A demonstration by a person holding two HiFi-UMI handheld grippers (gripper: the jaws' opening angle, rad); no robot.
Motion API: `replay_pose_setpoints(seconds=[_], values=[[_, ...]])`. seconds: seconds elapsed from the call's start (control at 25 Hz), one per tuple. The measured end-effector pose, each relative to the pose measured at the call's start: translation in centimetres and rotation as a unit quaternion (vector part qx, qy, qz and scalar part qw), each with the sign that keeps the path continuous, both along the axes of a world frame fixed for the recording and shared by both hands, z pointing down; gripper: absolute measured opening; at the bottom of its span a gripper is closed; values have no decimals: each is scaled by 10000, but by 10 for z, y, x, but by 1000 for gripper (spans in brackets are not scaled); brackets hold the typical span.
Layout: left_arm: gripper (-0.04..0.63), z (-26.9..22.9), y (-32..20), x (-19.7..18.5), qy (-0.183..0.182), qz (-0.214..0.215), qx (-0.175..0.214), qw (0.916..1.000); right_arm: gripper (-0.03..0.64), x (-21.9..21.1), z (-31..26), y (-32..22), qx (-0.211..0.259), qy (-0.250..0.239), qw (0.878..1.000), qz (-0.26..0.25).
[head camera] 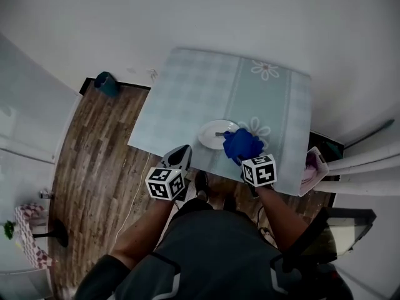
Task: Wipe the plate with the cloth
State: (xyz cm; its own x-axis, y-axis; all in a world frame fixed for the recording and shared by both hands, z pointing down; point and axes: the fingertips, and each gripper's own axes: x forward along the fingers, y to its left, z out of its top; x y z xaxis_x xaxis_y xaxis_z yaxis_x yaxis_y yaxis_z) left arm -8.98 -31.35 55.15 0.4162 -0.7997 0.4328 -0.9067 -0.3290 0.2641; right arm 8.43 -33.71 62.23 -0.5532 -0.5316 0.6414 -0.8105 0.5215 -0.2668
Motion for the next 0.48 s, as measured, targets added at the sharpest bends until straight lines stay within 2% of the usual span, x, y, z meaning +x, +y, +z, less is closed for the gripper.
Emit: replay_pose_setpoints(seconds=[0.16,0.36,0.48], values=[[9,-23,10,6,-86,50,244,9997,118,4,-54,0,582,-382,9976,-8],[9,-59,18,2,-131,215,524,9983,118,5,-123,13,1202,-933,9881,248],[9,-83,19,-5,-253,260,821,9960,118,-3,-151,23,1534,-943,9834,201]])
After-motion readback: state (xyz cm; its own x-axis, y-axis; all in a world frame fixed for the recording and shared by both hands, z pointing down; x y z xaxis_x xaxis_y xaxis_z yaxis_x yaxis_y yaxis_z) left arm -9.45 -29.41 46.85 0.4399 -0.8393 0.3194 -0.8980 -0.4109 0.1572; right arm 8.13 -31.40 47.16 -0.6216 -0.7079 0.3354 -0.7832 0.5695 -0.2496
